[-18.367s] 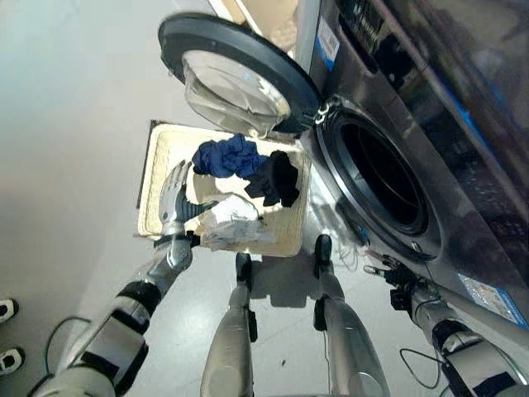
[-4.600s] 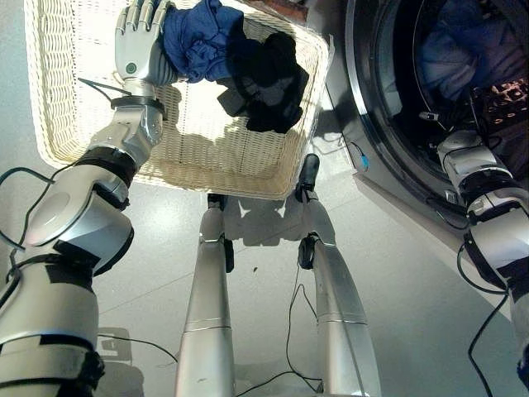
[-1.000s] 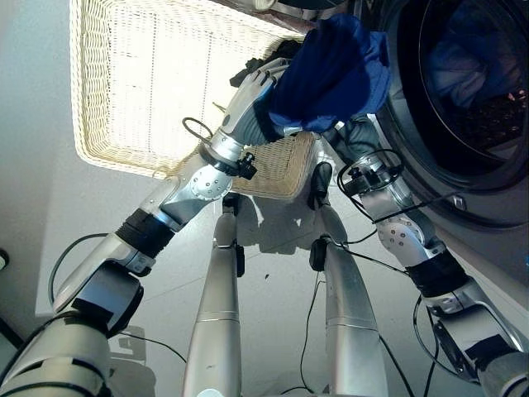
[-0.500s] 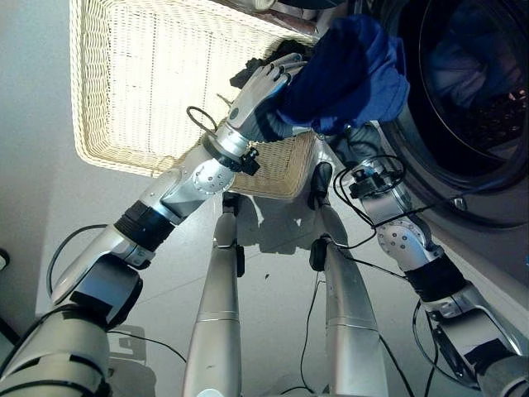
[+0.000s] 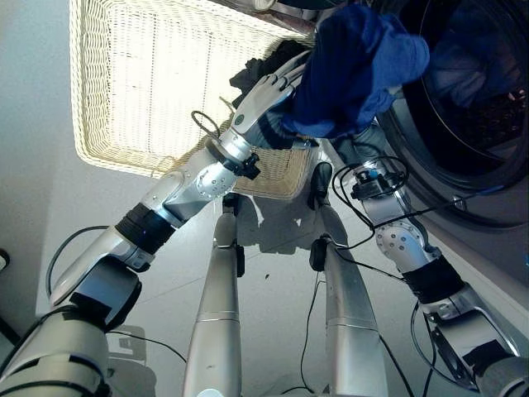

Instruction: Put the clothes into the washing machine.

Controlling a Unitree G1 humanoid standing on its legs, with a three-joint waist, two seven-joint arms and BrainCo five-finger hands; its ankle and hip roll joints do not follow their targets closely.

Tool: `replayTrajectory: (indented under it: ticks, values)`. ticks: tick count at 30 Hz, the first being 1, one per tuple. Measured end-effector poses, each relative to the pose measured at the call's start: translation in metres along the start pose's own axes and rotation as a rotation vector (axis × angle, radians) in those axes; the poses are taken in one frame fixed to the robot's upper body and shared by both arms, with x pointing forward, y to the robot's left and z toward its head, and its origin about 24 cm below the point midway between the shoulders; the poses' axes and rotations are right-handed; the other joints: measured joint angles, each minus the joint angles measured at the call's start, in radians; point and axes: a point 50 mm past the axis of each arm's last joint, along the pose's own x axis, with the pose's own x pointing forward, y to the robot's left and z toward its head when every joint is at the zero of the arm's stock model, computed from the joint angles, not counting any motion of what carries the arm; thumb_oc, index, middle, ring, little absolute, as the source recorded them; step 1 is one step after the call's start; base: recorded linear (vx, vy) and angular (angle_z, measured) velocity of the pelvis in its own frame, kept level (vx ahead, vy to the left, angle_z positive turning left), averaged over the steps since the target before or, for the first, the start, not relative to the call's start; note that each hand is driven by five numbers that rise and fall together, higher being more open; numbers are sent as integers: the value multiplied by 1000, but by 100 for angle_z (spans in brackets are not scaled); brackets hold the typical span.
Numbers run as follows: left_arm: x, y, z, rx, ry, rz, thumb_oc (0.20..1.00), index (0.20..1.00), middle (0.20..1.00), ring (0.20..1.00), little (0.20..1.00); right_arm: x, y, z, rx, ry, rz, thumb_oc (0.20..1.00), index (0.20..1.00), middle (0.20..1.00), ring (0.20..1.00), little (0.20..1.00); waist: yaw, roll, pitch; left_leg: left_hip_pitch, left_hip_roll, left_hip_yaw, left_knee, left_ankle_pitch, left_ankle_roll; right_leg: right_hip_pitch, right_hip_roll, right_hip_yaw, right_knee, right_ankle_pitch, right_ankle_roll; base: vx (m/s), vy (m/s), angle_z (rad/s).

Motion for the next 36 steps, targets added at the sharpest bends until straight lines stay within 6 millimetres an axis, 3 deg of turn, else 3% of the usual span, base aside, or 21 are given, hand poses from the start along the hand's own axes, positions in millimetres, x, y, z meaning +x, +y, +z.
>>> replayTrajectory:
  ticks: [12, 24, 32, 36]
  values:
    - [-11, -15, -4, -1, 35, -129, 1000, 1000, 1000, 1000, 1000, 17, 13, 29, -11, -213, 134, 200, 200, 200, 200, 200, 0, 0, 0, 0, 0, 1, 1, 0, 0, 0, 0, 0, 0, 0, 0, 0, 0, 0]
    - [-20, -22, -10, -2, 90, -186, 1000, 1000, 1000, 1000, 1000, 24, 35, 39, 28, -274, 315, 200, 200, 200, 200, 200, 3, 2, -1, 7, 0, 1, 1, 0, 0, 6, -1, 0, 1, 0, 0, 0, 0, 0]
    - [-30, -26, -27, 15, 199, -182, 1000, 1000, 1000, 1000, 1000, 23, 35, 40, 83, -292, 344, 200, 200, 200, 200, 200, 4, 4, -1, 8, 0, 1, 2, 0, 0, 7, -1, 0, 4, 0, 0, 0, 0, 0]
    - [-44, -30, -40, -32, 303, -80, 1000, 1000, 1000, 1000, 1000, 22, 34, 39, 158, -320, 354, 200, 200, 200, 200, 200, 5, 4, -1, 9, 0, 1, 3, 0, 0, 7, -1, 0, 5, 0, 0, 0, 0, 0]
